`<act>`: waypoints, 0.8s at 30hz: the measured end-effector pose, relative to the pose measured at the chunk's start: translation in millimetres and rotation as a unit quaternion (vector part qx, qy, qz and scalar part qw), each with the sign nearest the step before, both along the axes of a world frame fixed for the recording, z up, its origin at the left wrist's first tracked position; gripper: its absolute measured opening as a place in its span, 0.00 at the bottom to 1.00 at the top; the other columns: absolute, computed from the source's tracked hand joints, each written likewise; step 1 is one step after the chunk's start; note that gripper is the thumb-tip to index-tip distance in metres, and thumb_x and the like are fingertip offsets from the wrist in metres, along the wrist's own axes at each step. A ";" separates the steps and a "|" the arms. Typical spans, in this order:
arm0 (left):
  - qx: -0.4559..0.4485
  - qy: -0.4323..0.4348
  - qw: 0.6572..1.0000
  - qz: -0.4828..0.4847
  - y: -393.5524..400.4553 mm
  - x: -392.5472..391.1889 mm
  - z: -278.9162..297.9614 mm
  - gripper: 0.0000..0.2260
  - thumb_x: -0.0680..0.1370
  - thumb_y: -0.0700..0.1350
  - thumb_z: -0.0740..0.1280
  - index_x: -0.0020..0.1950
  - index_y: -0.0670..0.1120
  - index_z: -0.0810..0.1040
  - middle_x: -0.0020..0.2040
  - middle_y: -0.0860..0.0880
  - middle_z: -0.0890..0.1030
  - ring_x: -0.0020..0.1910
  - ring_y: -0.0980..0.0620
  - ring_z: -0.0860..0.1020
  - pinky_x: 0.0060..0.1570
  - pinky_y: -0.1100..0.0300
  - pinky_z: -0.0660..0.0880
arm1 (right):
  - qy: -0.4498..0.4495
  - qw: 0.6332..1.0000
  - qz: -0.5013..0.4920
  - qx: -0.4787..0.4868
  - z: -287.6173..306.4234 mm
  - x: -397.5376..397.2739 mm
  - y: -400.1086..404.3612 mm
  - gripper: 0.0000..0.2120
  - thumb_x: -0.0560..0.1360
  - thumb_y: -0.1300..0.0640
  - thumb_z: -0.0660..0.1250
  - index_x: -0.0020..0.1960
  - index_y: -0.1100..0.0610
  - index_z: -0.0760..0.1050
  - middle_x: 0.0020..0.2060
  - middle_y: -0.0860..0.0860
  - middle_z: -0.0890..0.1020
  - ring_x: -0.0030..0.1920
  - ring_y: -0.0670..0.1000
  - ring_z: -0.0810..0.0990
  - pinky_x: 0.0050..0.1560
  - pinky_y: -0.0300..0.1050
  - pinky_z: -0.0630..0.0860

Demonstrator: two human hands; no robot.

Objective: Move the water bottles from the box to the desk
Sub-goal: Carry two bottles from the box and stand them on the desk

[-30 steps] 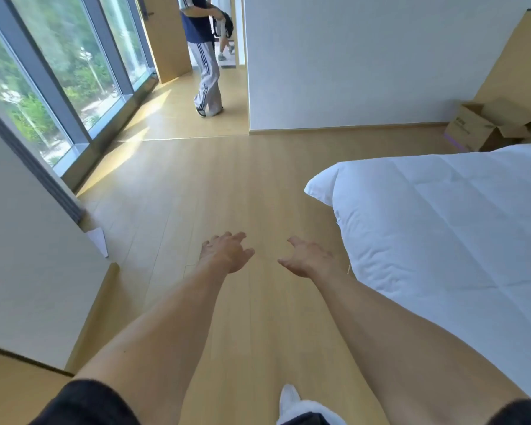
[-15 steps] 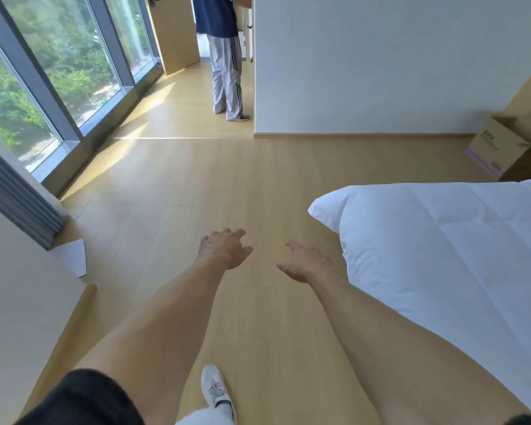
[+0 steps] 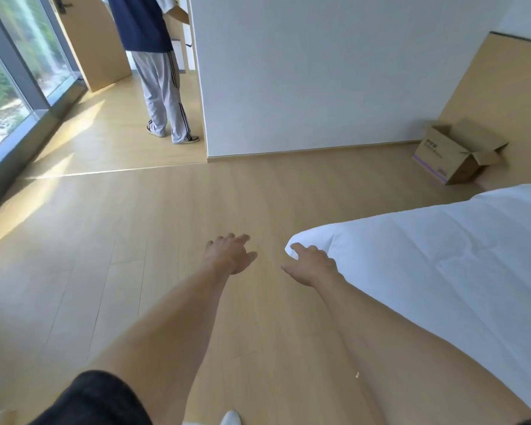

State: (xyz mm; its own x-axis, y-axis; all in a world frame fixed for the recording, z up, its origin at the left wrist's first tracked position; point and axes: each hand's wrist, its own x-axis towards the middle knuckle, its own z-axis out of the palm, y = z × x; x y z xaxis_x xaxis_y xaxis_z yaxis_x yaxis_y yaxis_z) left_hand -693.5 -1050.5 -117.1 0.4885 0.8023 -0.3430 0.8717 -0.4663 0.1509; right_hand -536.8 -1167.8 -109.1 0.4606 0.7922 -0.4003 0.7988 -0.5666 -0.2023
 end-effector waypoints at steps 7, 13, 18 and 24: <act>-0.001 0.003 1.000 -0.029 111.8 46.1 -2.3 0.26 0.82 0.62 0.56 0.79 0.57 0.61 0.75 0.48 0.69 0.72 0.44 0.68 0.70 0.49 0.64 | -0.002 1.000 -0.029 0.004 -2.9 37.5 103.2 0.28 0.80 0.41 0.57 0.77 0.47 0.60 0.70 0.55 0.70 0.69 0.58 0.68 0.63 0.53 0.68; 0.001 0.015 0.998 -0.055 193.8 97.2 -15.6 0.26 0.82 0.62 0.56 0.79 0.57 0.61 0.74 0.47 0.69 0.72 0.43 0.68 0.69 0.49 0.64 | 0.024 0.999 -0.042 0.006 -17.2 89.5 195.7 0.28 0.79 0.42 0.57 0.78 0.45 0.60 0.71 0.55 0.70 0.71 0.59 0.67 0.67 0.54 0.66; 0.007 0.031 0.999 -0.042 281.3 149.6 -19.1 0.26 0.82 0.61 0.56 0.79 0.57 0.61 0.75 0.47 0.68 0.72 0.43 0.68 0.70 0.49 0.63 | 0.028 0.999 -0.039 0.006 -34.3 146.5 289.0 0.29 0.79 0.40 0.57 0.79 0.45 0.59 0.72 0.55 0.69 0.72 0.58 0.67 0.68 0.53 0.64; 0.010 0.037 0.999 -0.020 385.1 222.6 0.5 0.26 0.82 0.61 0.56 0.80 0.57 0.60 0.75 0.47 0.68 0.73 0.43 0.67 0.71 0.49 0.63 | 0.036 0.999 -0.030 0.013 -23.5 223.4 395.3 0.30 0.78 0.39 0.58 0.78 0.45 0.60 0.72 0.56 0.70 0.72 0.58 0.68 0.68 0.52 0.66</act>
